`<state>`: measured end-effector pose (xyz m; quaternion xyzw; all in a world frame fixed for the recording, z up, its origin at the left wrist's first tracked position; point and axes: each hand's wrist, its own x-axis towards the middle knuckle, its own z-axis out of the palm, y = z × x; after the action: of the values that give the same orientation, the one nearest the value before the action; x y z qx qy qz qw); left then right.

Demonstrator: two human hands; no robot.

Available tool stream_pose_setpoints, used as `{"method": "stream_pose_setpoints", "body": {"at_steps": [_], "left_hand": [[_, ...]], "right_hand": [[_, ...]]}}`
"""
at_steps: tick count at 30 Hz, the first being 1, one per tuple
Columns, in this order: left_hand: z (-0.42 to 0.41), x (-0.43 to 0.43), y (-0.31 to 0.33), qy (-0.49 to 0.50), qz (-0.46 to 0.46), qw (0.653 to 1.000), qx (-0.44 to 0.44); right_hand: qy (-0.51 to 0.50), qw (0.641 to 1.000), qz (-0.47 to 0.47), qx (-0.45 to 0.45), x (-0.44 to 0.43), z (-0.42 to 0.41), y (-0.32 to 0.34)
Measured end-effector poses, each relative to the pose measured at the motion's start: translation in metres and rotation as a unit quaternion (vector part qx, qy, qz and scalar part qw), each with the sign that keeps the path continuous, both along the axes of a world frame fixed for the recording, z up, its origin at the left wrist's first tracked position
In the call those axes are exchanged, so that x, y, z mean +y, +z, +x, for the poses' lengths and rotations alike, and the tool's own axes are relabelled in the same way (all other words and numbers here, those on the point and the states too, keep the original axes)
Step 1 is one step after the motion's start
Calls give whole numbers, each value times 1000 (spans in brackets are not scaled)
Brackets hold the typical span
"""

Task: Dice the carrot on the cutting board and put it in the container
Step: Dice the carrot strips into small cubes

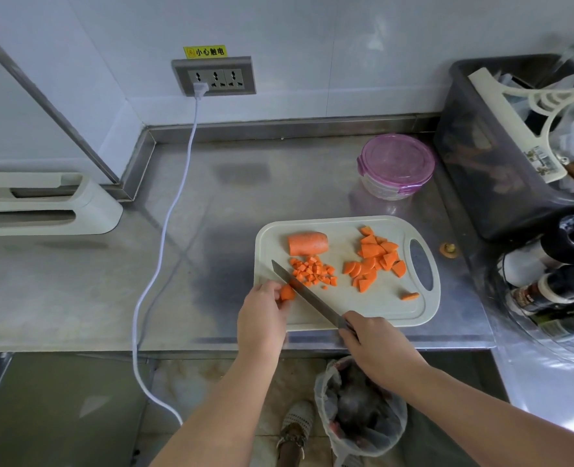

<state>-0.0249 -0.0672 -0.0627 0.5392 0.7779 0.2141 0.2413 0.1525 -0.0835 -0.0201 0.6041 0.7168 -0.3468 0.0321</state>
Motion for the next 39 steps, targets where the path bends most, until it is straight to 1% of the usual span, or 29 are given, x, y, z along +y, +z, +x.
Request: {"method": "stream_pose_setpoints", "body": {"at_steps": [8, 13, 21, 26, 31, 35, 39], "left_hand": [[0, 5, 3, 20, 13, 1000, -9], [0, 4, 3, 7, 10, 1000, -7], [2, 6, 3, 39, 0, 999, 2], [3, 6, 5, 43, 2, 999, 7], [1, 7, 5, 42, -5, 999, 1], [-4, 11, 5, 13, -25, 1000, 0], [-11, 15, 7, -70, -66, 995, 12]], "right_hand": [[2, 1000, 9, 2, -6, -2, 0], [6, 1000, 8, -10, -5, -1, -1], [33, 999, 1, -27, -12, -4, -1], [51, 998, 10, -29, -18, -6, -1], [48, 998, 14, -35, -14, -2, -1], [28, 999, 18, -29, -8, 2, 0], [19, 999, 12, -23, -7, 3, 0]]}}
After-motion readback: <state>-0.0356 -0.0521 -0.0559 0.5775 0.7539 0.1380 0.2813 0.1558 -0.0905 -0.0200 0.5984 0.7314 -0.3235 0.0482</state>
